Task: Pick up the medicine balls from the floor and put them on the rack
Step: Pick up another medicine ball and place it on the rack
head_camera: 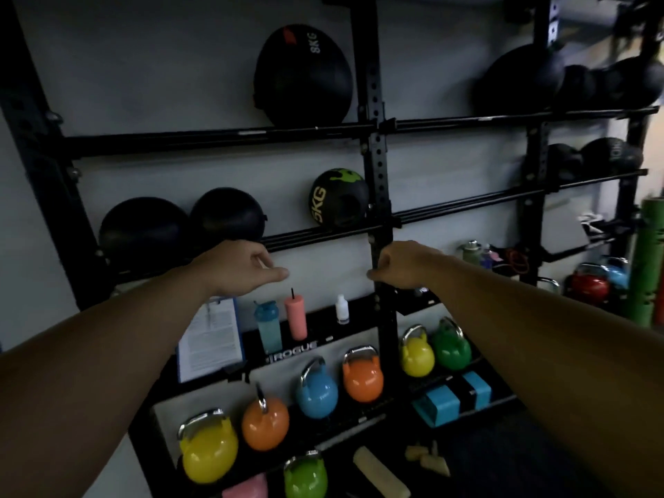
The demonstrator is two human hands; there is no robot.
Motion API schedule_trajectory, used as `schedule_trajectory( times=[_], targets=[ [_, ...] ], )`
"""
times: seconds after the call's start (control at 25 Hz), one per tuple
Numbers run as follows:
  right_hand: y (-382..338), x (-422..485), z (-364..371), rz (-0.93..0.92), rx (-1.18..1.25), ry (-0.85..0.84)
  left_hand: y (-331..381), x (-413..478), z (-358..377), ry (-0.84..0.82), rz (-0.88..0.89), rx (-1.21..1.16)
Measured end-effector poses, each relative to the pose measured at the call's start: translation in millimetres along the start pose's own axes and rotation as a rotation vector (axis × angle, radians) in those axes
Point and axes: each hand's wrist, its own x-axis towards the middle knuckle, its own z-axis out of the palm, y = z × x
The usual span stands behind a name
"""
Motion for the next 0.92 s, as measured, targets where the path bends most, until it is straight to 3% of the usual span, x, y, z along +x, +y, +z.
schedule_trajectory(
  times=[0.12,0.36,0.68,0.92],
  targets=[
    [-11,-76,22,0.006,-0.049,-0.105,4,-70,23,-0.106,0.008,0.073],
    [6,-213,8,0.043,0.013,-0.083,79,-144,31,-0.206,0.056,0.01],
    [104,-365,13,0.185,0.007,-0.13,217,-235,100,-0.275,0.142,-0.036],
    [243,-489,21,0.248,0.021,-0.189,367,-295,191,-0.334,0.155,-0.095]
  ],
)
